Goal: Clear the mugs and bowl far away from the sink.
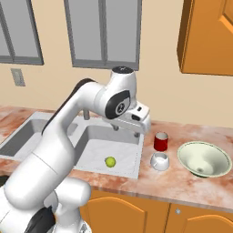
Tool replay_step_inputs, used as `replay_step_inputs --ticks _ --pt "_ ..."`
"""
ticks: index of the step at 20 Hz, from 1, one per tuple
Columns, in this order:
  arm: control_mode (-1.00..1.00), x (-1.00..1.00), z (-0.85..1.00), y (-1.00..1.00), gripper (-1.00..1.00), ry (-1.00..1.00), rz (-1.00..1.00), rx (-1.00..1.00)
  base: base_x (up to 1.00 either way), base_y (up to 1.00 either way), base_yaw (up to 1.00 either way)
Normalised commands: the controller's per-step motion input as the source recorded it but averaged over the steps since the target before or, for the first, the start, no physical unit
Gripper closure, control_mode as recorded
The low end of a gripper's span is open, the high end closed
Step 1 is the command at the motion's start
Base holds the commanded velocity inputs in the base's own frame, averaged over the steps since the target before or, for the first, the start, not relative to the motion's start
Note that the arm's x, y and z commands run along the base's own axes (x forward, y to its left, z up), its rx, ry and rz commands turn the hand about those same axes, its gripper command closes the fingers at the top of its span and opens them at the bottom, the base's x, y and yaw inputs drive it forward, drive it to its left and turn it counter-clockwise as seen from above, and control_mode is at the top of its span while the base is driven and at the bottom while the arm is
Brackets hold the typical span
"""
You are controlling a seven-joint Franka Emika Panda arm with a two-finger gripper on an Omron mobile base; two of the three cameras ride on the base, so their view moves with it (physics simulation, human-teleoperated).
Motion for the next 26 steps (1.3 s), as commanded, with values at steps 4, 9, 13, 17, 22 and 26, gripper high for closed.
replay_step_inputs --ticks 4,9,13,17,22,26 --pt "-1.00 0.19 -0.52 -0.36 -1.00 0.07 -0.02 0.00 0.00 0.00 0.00" --pt "-1.00 0.07 -0.58 -0.37 -1.00 0.04 -0.02 0.01 0.00 0.00 0.00" --pt "-1.00 0.07 -0.51 -0.31 -1.00 0.01 -0.02 0.03 0.00 0.00 0.00" --pt "-1.00 0.10 -0.42 -0.24 -1.00 0.00 0.00 0.01 0.00 0.00 0.00" --pt "-1.00 0.21 -0.34 -0.22 -1.00 0.00 0.00 0.02 0.00 0.00 0.00" --pt "-1.00 0.08 -0.24 -0.09 -1.00 0.00 0.00 0.00 0.00 0.00 0.00"
